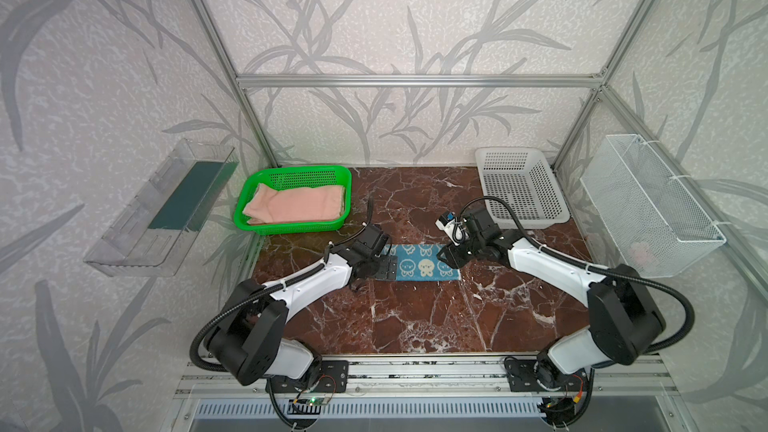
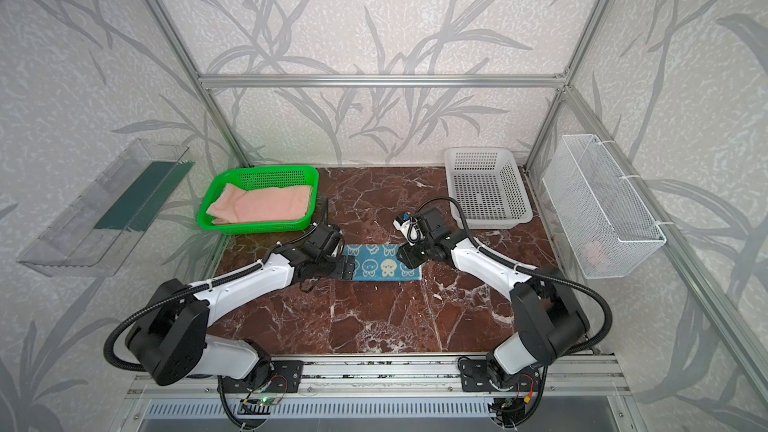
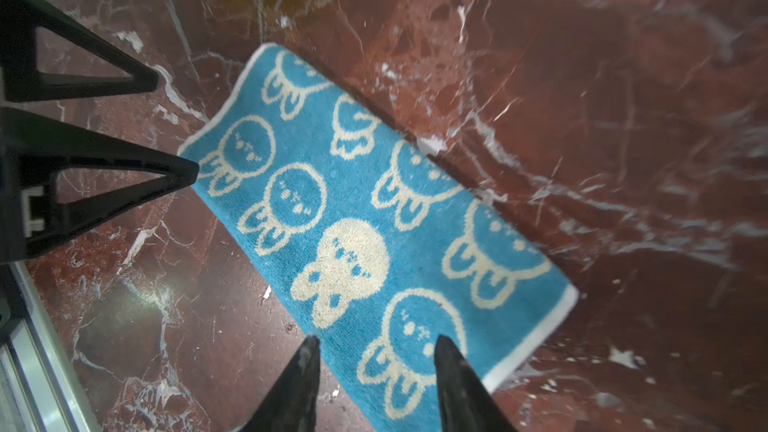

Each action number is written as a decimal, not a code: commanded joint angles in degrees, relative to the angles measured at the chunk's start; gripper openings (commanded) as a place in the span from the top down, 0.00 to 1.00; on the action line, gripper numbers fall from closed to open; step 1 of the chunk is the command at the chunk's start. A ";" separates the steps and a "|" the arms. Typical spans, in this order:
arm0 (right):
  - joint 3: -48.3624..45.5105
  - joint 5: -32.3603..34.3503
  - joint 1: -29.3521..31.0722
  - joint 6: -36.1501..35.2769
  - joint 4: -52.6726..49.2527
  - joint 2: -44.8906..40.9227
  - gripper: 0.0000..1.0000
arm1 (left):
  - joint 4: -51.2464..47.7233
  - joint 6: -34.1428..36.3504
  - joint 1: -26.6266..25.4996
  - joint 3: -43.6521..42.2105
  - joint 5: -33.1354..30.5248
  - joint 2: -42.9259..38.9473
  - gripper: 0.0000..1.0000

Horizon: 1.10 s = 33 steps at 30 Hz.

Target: Fold and stack the towels

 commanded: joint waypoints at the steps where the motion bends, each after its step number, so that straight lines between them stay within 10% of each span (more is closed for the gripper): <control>1: 2.40 0.52 1.34 6.53 0.40 3.58 0.56 | 0.00 -2.35 0.85 2.61 1.41 1.65 0.02; 24: 1.75 4.05 1.88 11.41 1.69 15.19 0.58 | 9.37 -4.54 4.31 -0.72 9.66 11.98 0.19; 33: 1.42 3.27 1.93 10.82 2.19 16.09 0.58 | 14.16 -4.89 4.29 -2.50 14.15 13.81 0.41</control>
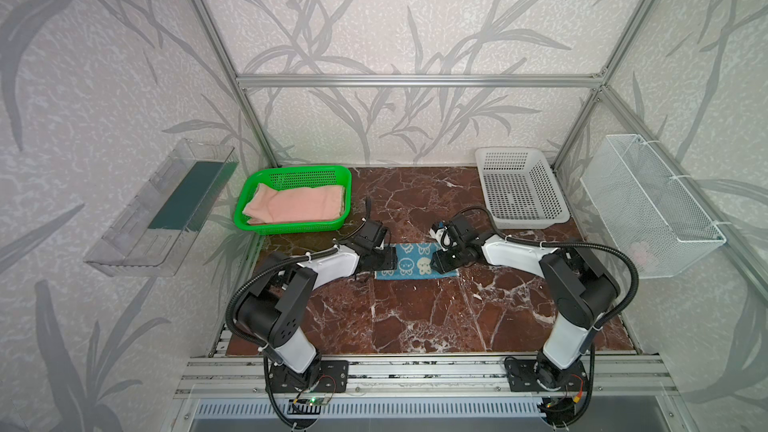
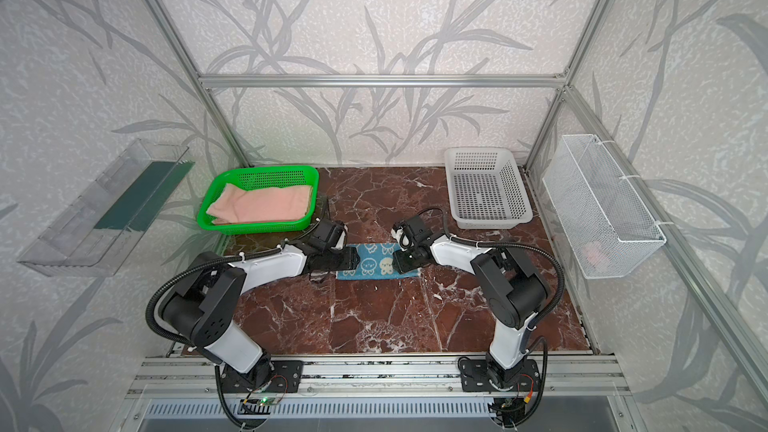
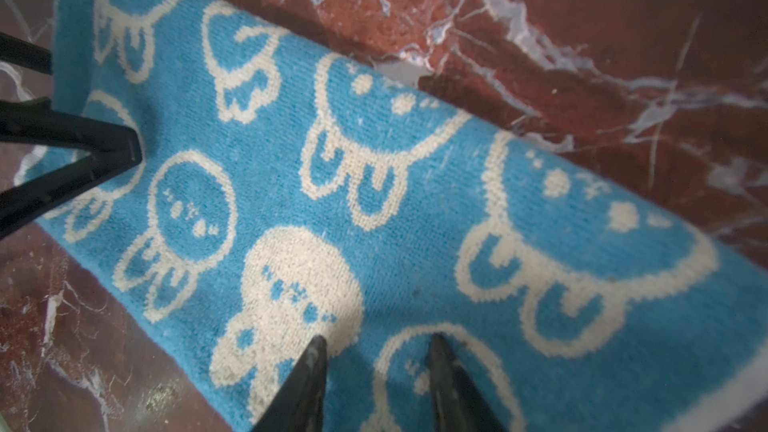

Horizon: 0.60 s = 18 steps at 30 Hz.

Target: Fold and stack the towels

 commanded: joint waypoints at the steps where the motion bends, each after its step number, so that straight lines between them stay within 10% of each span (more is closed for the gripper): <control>1: -1.16 0.27 0.24 -0.16 -1.30 3.34 0.59 | -1.08 -1.40 -0.08 -2.79 3.16 2.35 0.43; 18: -1.10 0.51 0.52 -1.21 -1.48 3.23 0.60 | -2.67 0.52 0.18 0.70 4.23 5.21 0.94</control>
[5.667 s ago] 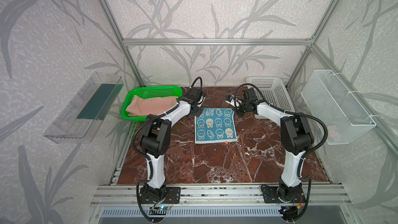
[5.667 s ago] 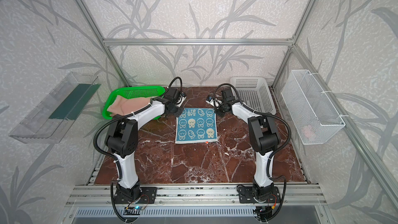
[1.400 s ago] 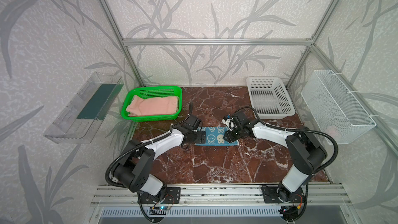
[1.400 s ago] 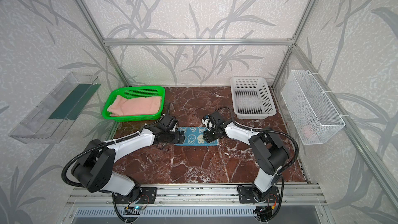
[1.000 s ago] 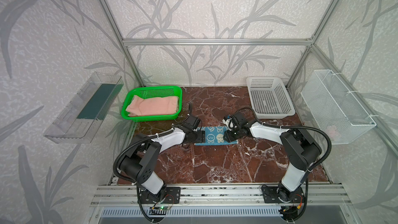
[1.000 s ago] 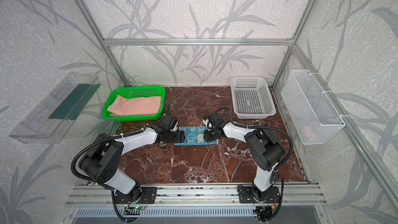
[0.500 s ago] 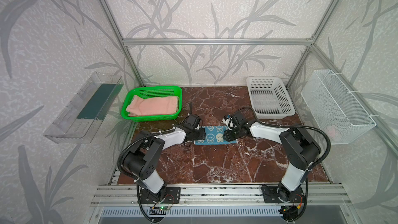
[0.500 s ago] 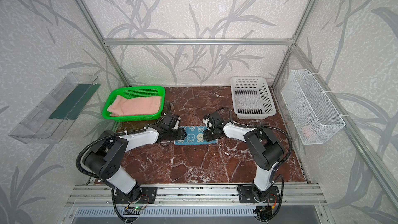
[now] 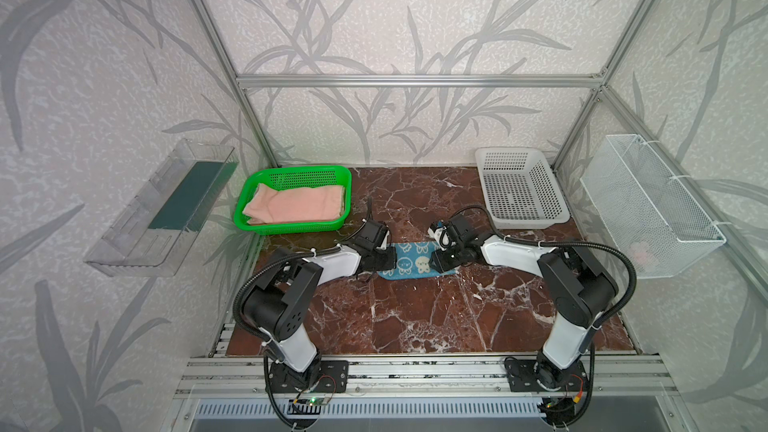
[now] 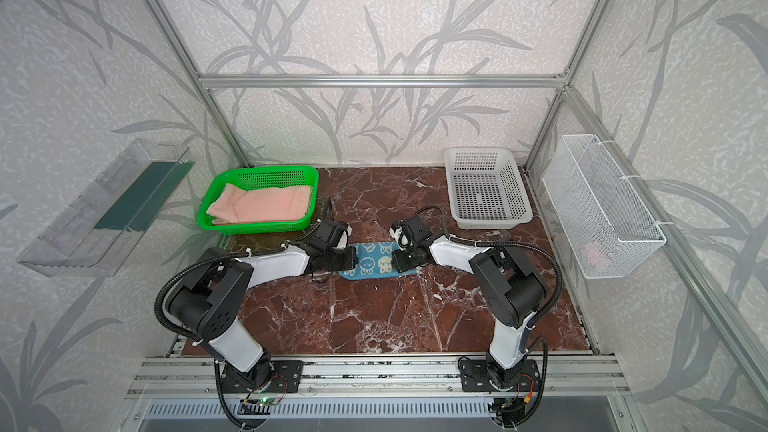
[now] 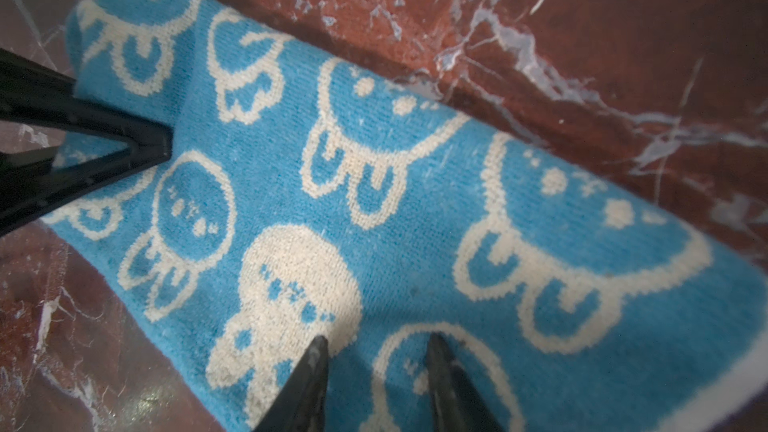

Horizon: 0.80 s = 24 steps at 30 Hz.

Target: Fold and stack the towels

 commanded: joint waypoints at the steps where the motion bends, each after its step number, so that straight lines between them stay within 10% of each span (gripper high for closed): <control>1: -1.07 1.03 0.33 -0.62 -3.21 2.67 0.60 | -7.24 1.03 -0.06 1.14 -0.51 2.59 0.99; 7: -1.28 1.48 0.37 -0.93 -1.47 0.26 0.52 | -18.65 4.95 -0.17 9.81 -7.99 2.68 1.00; 15: -6.08 3.82 -0.03 -1.62 7.41 -9.42 0.03 | -34.12 14.06 0.12 24.98 -18.61 4.61 1.00; 24: -18.36 9.15 -0.39 -2.78 23.94 -19.37 0.01 | -46.49 21.49 3.78 42.16 -26.89 9.99 1.00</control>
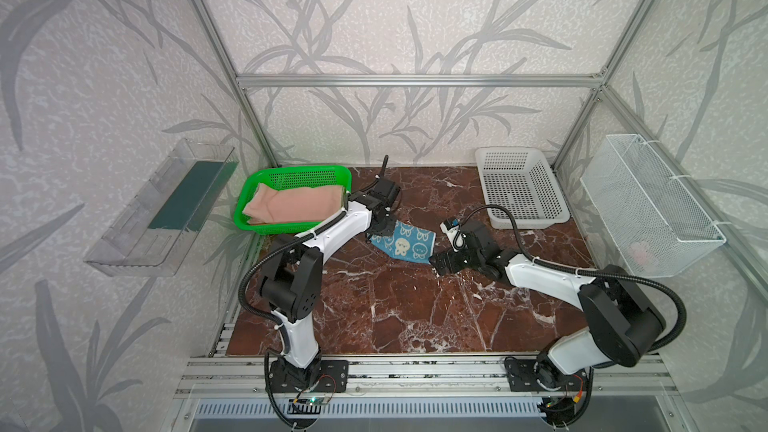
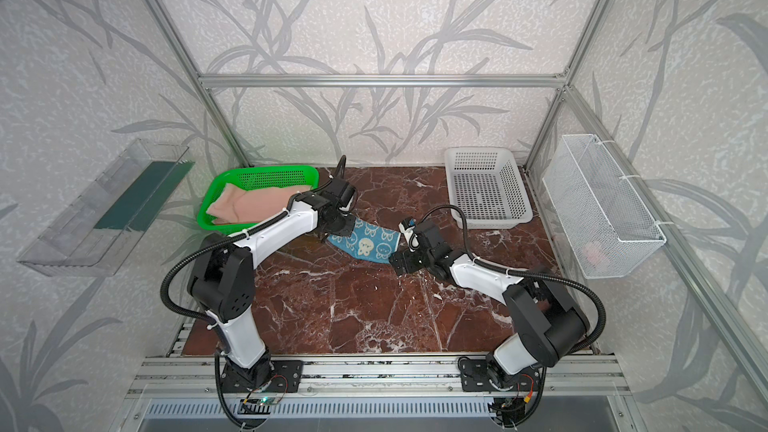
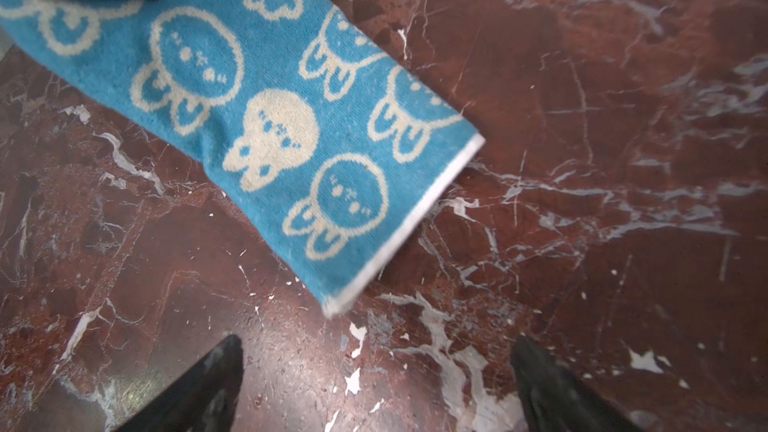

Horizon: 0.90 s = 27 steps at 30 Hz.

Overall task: Fold and stack the towels
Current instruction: 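Lift the folded towel with the left gripper toward the green basket while the right withdraws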

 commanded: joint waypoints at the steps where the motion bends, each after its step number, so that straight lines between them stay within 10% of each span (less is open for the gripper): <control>1: -2.77 2.31 -0.29 -1.58 7.41 -1.90 0.01 | -8.49 4.21 2.33 6.41 -5.51 1.94 1.00; 27: -2.46 -0.76 -0.30 -4.99 9.25 6.00 0.01 | -27.13 15.65 14.47 44.52 -24.33 15.86 1.00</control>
